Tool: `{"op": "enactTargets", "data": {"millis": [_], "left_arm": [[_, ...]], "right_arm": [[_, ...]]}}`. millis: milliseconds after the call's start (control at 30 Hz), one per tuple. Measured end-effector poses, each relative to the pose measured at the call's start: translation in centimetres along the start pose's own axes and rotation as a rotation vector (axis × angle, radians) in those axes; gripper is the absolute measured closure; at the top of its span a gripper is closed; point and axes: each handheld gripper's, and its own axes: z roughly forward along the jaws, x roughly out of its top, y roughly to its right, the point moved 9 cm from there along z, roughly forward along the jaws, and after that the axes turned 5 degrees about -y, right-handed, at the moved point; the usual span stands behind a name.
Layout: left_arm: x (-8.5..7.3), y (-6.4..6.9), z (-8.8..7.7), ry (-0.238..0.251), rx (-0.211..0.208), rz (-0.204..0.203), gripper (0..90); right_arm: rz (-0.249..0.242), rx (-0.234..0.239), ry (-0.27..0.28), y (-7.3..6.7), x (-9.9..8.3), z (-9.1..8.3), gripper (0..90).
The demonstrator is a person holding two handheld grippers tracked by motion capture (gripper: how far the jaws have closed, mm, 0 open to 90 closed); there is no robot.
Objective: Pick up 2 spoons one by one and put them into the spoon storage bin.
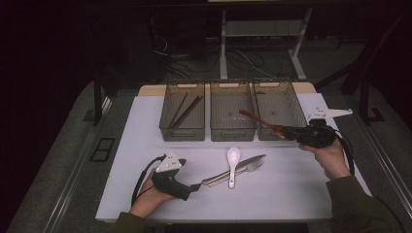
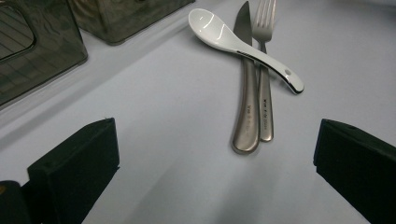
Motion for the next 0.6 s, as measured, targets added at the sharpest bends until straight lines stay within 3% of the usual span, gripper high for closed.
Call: {"op": "enactTargets", "data": {"millis": [267, 600], "left_arm": [[0.1, 0.1, 0.1, 0.003, -0.003, 0.003, 0.0], [0.0, 0.2, 0.3, -0.012, 0.001, 0.02, 0.0]], "right_arm": [[-0.012, -0.024, 0.011, -0.2, 2.3, 1.7, 82.0], [-0.006, -0.024, 0.001, -1.2, 4.9, 5.8, 82.0]]}}
